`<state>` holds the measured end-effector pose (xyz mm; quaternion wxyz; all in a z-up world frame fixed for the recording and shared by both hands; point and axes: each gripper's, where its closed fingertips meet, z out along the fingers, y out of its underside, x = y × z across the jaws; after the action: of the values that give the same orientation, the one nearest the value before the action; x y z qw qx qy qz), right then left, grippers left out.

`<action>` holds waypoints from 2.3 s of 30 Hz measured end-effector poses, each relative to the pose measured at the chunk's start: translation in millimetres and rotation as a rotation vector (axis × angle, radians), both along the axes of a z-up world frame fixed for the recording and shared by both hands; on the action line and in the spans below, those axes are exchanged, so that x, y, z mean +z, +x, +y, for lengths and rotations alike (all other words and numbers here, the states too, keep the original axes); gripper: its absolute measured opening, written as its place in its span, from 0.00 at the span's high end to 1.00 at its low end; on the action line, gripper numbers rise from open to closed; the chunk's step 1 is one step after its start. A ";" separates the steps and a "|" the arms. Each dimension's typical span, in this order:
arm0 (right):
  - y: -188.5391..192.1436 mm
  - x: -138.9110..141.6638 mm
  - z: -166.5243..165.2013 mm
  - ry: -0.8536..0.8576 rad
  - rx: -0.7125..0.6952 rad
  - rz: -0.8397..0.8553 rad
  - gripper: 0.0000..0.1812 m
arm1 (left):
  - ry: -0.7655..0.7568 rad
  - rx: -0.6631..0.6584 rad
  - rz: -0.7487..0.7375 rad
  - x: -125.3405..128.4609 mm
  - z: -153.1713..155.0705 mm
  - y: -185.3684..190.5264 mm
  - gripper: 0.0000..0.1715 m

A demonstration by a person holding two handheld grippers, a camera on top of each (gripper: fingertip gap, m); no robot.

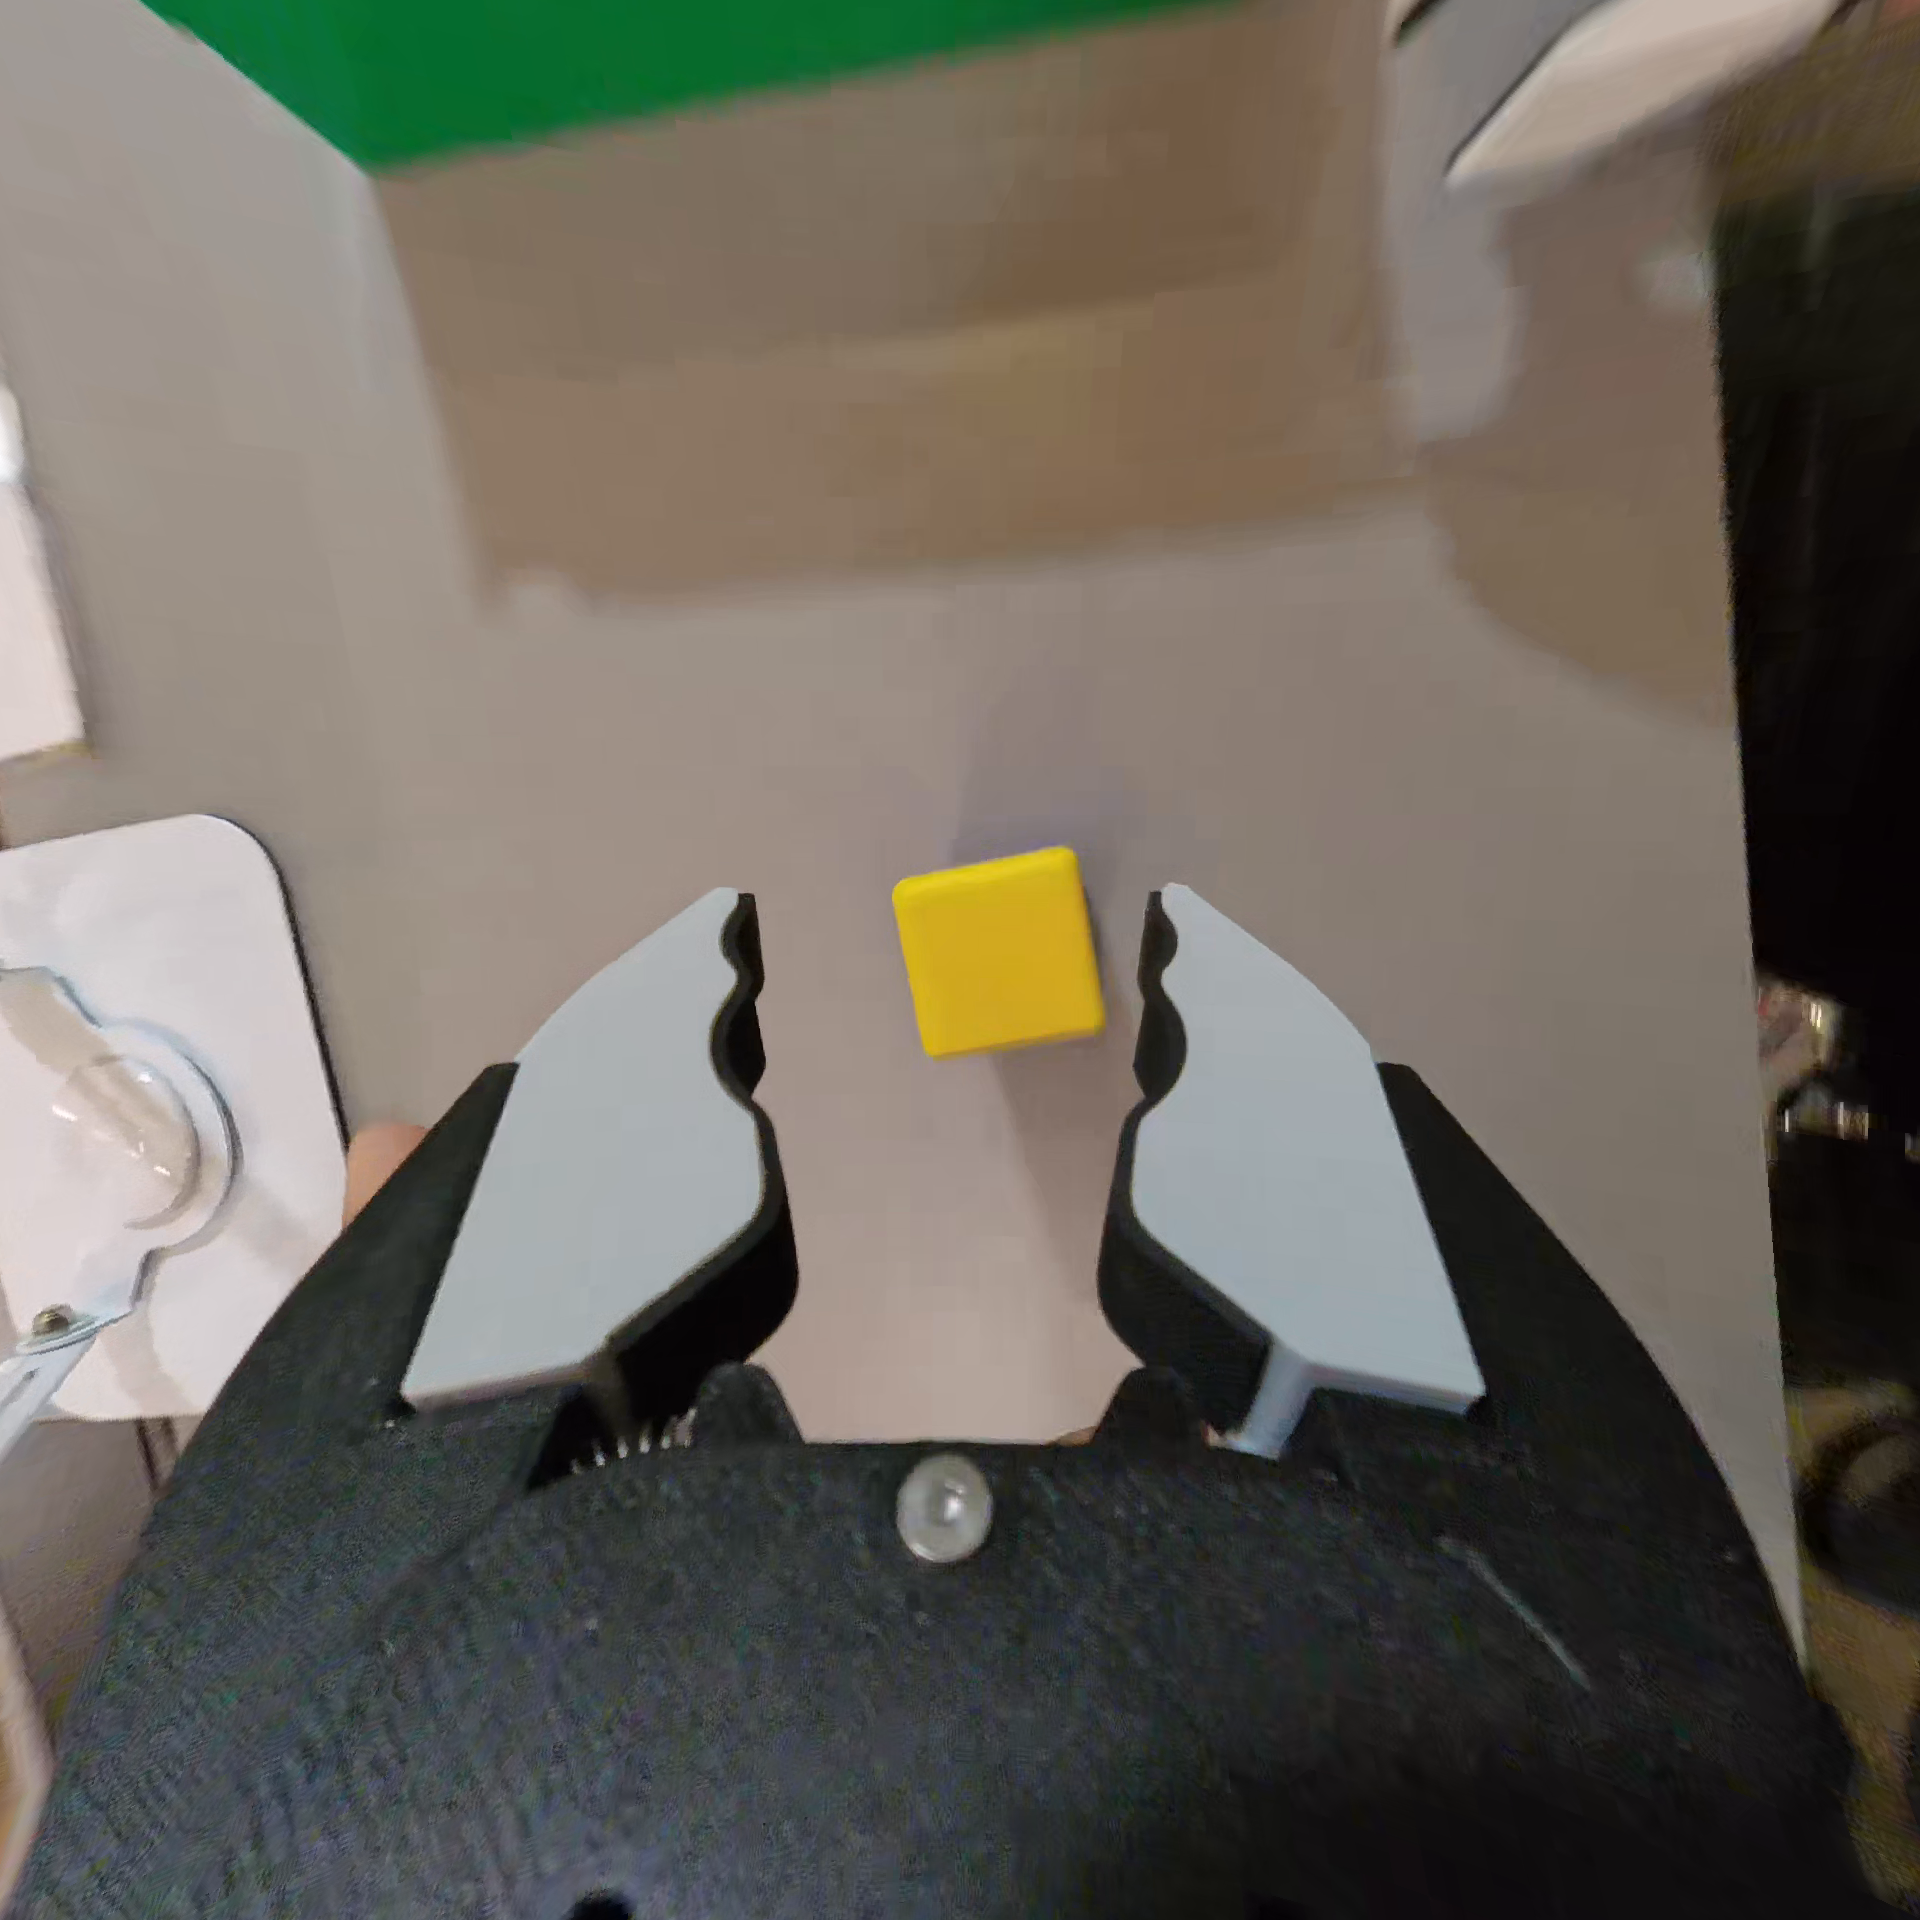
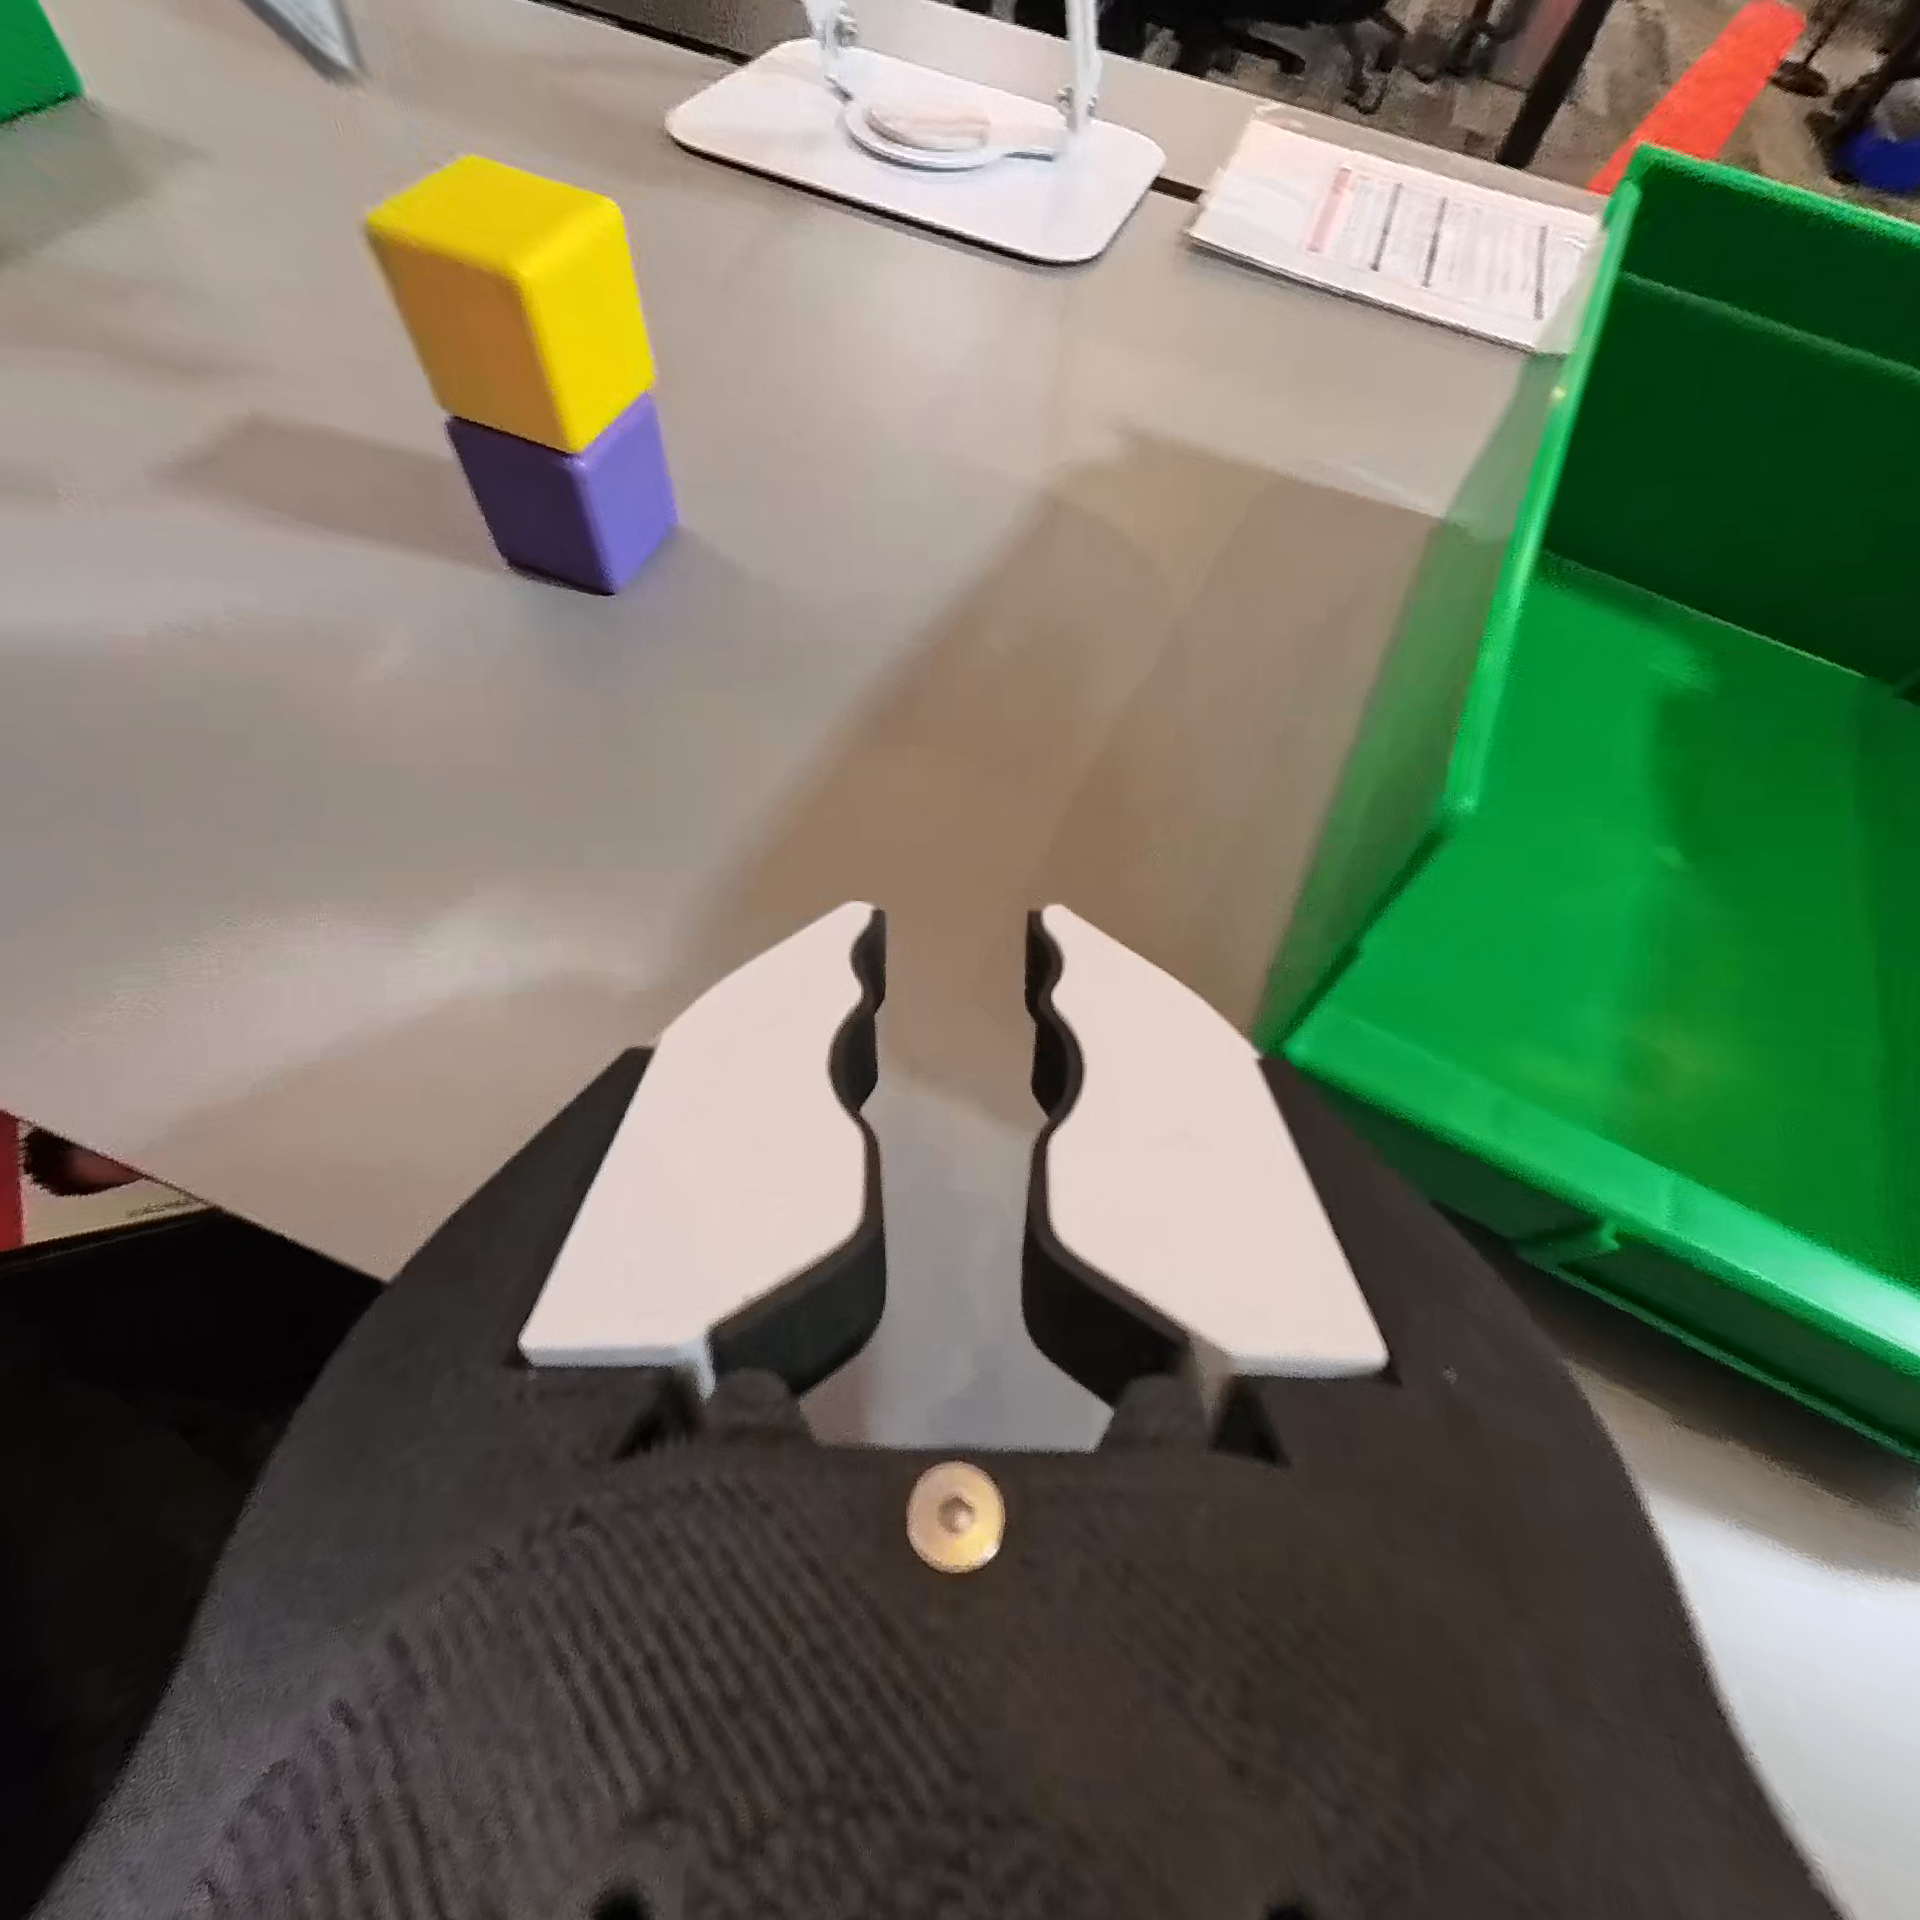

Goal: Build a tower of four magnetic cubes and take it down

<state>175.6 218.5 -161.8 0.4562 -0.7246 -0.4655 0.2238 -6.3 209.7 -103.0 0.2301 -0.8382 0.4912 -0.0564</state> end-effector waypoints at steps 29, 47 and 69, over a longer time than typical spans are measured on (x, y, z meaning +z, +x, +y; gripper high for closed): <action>-46.2 25.2 5.4 0.009 -0.022 0.118 0.88 | 0.939 1.470 -0.001 134.0 -262.9 -313.7 0.59; -50.1 10.5 -10.0 -0.091 0.041 0.099 0.88 | 0.335 1.662 -0.256 -59.0 -192.0 -360.4 0.58; -30.2 11.9 -8.5 -0.130 -0.005 0.131 0.89 | 0.460 1.559 -0.067 9.4 -211.7 -374.1 0.73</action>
<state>145.4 210.1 -150.0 0.4382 -0.7377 -0.4172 0.2994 -380.4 -2.0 -93.6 0.3843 -0.8689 -0.2417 0.1974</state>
